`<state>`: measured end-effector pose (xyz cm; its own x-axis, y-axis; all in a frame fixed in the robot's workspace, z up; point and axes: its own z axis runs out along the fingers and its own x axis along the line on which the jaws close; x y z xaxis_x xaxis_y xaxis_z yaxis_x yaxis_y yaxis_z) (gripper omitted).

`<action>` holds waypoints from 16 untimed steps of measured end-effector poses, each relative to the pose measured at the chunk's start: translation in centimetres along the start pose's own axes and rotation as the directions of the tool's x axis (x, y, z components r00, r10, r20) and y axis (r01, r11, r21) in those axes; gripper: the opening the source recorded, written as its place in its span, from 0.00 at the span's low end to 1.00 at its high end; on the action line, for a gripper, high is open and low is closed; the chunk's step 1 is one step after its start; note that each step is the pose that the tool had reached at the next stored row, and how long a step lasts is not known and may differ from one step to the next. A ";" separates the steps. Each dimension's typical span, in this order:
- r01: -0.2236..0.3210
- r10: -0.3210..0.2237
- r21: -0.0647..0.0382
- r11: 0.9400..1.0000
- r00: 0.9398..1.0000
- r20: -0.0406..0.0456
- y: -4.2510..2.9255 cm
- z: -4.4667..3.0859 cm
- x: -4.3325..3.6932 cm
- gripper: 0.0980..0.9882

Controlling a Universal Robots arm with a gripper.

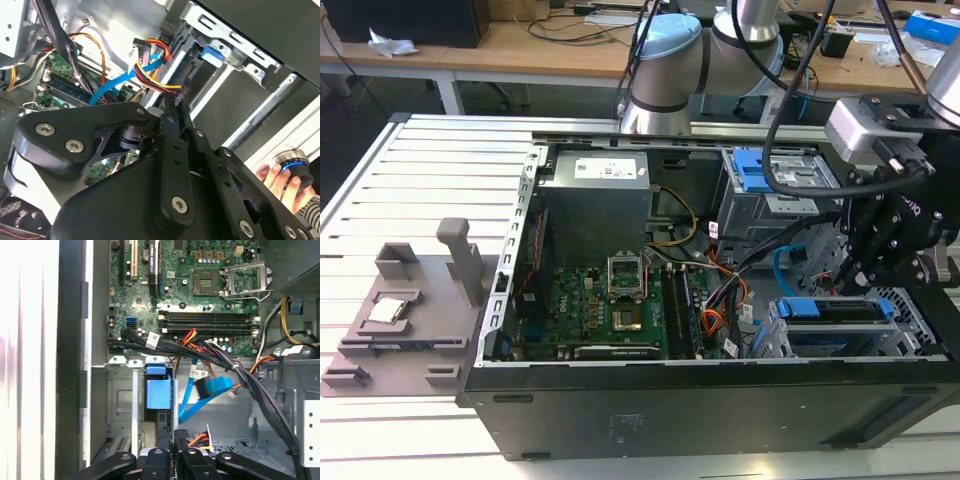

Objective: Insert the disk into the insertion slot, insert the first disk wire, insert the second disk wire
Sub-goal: 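Insert the first disk wire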

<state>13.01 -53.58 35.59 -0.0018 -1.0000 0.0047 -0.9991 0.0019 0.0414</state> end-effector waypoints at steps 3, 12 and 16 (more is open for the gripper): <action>0.000 0.000 0.000 1.000 1.000 0.000 0.00 0.00 0.80 0.07; 0.000 0.000 0.000 1.000 1.000 0.000 -0.01 0.04 2.17 0.07; 0.000 0.000 0.000 1.000 1.000 0.000 -0.08 0.32 2.20 0.07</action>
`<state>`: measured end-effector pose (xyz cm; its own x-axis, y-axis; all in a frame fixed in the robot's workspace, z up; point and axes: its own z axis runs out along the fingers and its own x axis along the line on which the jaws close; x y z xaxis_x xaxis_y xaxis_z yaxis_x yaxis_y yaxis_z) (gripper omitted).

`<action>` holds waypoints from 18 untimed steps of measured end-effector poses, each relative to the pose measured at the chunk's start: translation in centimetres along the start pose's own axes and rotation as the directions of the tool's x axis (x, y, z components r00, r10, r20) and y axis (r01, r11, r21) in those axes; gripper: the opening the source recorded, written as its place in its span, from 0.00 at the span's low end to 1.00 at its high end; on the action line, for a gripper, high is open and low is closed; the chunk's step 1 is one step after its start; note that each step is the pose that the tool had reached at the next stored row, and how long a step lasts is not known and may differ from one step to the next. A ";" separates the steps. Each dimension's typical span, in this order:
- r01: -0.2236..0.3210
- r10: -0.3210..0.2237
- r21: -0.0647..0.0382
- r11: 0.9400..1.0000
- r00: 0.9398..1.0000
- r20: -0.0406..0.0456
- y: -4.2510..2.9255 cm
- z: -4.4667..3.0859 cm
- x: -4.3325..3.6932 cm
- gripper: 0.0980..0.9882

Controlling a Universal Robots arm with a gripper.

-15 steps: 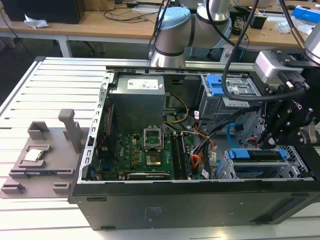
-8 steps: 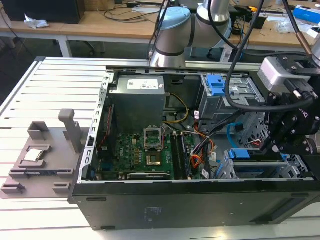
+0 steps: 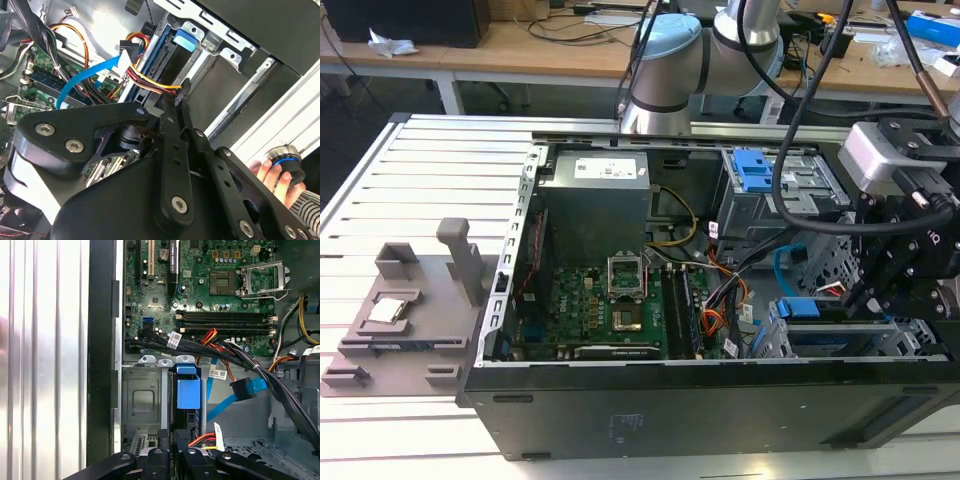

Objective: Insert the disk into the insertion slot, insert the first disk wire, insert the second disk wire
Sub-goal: 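Insert the first disk wire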

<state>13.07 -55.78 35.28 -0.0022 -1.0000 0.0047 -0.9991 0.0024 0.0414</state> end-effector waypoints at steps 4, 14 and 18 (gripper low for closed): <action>0.000 0.000 0.000 1.000 1.000 0.000 -0.05 0.43 0.00 0.07; 0.000 0.000 0.000 1.000 1.000 0.000 -0.15 1.05 -0.04 0.07; 0.000 0.000 0.000 1.000 1.000 0.000 -0.13 0.56 -0.06 0.07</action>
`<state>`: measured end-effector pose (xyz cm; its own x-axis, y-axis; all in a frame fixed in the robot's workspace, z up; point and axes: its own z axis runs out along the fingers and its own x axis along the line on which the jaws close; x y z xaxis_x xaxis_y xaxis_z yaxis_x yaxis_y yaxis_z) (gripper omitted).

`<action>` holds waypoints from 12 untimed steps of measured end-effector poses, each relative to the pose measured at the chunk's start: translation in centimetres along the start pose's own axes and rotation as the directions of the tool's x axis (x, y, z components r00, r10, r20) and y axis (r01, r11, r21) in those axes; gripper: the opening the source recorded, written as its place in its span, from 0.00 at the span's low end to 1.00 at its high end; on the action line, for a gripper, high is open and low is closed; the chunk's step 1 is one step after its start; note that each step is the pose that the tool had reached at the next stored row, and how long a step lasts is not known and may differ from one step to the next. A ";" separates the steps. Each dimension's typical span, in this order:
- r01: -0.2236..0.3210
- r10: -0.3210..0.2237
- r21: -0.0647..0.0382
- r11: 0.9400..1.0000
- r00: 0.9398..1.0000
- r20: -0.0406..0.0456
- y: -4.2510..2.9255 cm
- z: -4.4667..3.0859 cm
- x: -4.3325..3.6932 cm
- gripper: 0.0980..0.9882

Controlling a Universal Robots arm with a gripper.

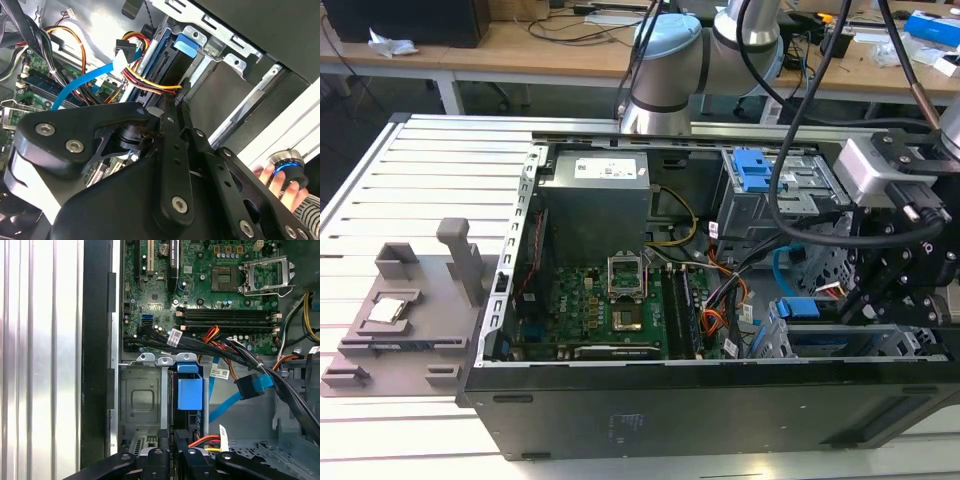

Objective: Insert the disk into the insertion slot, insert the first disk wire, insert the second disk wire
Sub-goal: 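Insert the first disk wire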

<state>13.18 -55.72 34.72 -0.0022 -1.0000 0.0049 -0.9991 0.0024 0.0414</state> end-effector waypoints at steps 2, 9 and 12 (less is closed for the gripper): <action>0.000 0.000 0.000 1.000 1.000 0.003 0.01 -0.20 -0.06 0.07; 0.002 -0.002 -0.001 1.000 0.999 0.047 0.00 -0.07 -0.59 0.07; 0.002 -0.002 -0.002 1.000 0.999 0.049 -0.11 0.03 -0.88 0.07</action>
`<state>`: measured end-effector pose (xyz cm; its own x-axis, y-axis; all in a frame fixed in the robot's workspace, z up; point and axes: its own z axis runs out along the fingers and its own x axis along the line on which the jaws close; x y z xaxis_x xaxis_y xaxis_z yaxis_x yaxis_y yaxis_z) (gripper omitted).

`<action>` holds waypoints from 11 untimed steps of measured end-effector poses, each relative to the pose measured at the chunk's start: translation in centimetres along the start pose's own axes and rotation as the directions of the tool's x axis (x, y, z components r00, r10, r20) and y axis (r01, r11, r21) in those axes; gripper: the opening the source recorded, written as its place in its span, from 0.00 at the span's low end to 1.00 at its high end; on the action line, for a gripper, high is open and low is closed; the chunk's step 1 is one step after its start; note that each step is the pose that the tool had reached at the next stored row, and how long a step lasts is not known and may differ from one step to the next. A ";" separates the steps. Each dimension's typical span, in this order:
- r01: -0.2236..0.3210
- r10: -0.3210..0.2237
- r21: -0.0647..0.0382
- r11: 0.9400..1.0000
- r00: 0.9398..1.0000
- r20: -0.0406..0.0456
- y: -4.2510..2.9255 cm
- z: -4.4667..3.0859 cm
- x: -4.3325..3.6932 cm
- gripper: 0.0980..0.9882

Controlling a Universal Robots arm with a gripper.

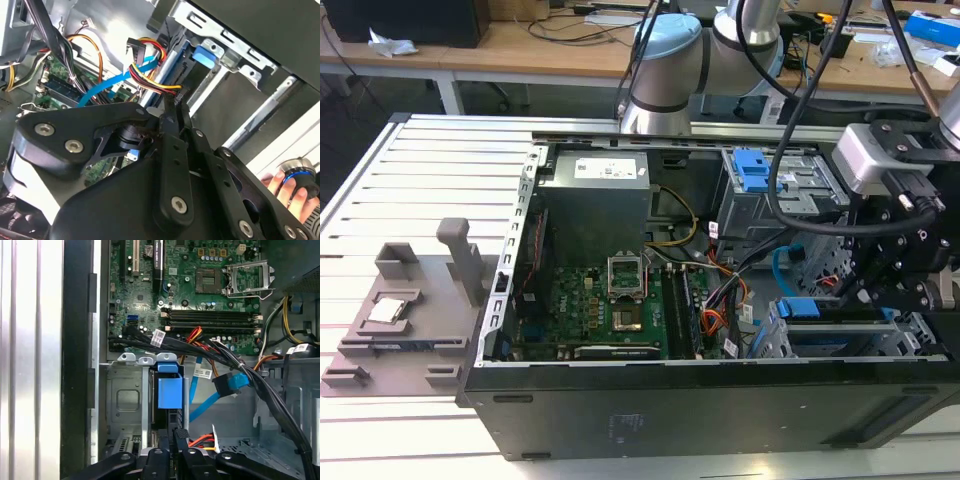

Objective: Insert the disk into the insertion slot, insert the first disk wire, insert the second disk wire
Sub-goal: 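Insert the first disk wire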

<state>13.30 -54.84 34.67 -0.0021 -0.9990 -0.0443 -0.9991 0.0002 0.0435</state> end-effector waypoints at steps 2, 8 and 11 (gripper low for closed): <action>0.000 0.000 -0.002 1.000 1.000 0.000 -0.21 0.16 -0.32 0.07; 0.000 0.000 -0.004 1.000 1.000 0.000 -0.50 0.26 -0.59 0.07; 0.000 0.000 -0.004 1.000 1.000 -0.002 -0.51 0.27 -0.48 0.07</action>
<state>13.80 -54.35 34.40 -0.0024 -0.9991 -0.0426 -0.9989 0.0004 0.0474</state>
